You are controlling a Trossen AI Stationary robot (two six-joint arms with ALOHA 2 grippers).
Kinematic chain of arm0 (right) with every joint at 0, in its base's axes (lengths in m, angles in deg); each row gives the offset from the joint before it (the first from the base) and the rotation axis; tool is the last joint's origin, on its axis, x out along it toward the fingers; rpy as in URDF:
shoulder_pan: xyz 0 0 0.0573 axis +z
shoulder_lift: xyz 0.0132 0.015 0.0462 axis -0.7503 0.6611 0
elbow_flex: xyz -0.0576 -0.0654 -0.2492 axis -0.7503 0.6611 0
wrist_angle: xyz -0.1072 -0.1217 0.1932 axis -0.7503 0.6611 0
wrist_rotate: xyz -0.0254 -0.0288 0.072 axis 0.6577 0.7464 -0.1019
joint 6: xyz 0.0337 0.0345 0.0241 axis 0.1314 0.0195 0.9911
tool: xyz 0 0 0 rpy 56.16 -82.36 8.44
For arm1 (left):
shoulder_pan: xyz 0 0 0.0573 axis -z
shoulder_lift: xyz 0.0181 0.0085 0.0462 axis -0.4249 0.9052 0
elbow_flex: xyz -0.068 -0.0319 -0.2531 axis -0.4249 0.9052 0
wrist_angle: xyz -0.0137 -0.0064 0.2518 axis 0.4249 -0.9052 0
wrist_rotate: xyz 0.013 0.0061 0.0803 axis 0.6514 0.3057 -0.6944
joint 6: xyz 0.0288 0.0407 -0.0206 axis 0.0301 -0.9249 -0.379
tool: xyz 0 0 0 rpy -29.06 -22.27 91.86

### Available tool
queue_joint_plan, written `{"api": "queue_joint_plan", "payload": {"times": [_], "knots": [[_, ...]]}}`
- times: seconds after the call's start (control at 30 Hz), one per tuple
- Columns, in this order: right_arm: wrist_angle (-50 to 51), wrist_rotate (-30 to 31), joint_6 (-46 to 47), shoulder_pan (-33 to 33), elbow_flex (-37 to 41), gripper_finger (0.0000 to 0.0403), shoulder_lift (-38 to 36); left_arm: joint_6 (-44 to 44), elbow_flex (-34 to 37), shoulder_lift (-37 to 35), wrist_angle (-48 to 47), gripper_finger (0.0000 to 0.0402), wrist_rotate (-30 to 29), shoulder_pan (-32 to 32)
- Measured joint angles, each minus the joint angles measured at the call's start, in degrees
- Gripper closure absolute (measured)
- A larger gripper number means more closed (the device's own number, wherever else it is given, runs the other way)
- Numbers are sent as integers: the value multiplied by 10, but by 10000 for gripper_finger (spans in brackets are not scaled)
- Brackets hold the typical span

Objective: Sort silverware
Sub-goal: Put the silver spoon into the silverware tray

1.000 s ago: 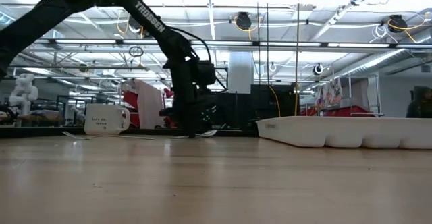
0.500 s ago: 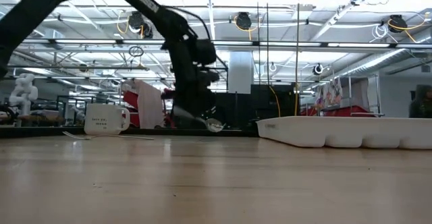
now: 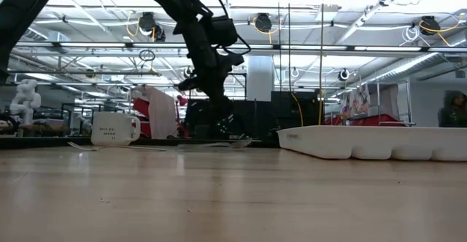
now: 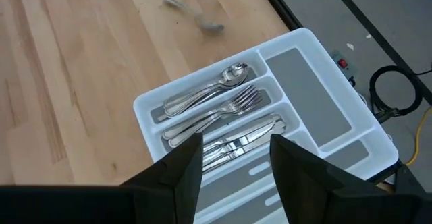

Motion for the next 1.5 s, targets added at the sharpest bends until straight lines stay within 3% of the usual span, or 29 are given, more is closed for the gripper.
{"api": "queue_joint_plan", "payload": {"times": [0.17, 0.3, 0.47, 0.7, 1.0, 1.13, 1.23, 1.37, 1.5], "knots": [[0, 0, 0, 0, 0, 241, 0, -61, 0, 0, -5, 356, -14, 17], [-4, -1, 1, 0, 7, 241, -1, -130, 0, 6, -14, 290, -16, 37], [-17, -4, 4, 0, 49, 241, -4, -145, 0, 31, 5, 216, -24, 56], [-45, -32, 6, 0, 135, 241, -5, -224, 0, 83, -8, 192, -43, 78], [-118, -118, 24, 0, 212, 241, -11, -299, -2, 142, 3, 192, -57, 69], [-128, -126, 37, 0, 217, 241, -13, -325, -4, 153, -1, 200, -56, 70], [-138, -125, 41, 0, 217, 241, -17, -332, -3, 154, -1, 252, -69, 75], [-149, -124, 42, 0, 217, 241, -23, -333, -3, 155, 1, 372, -81, 76], [-155, -124, 42, 0, 217, 241, -28, -328, -2, 156, 0, 387, -84, 76]]}}
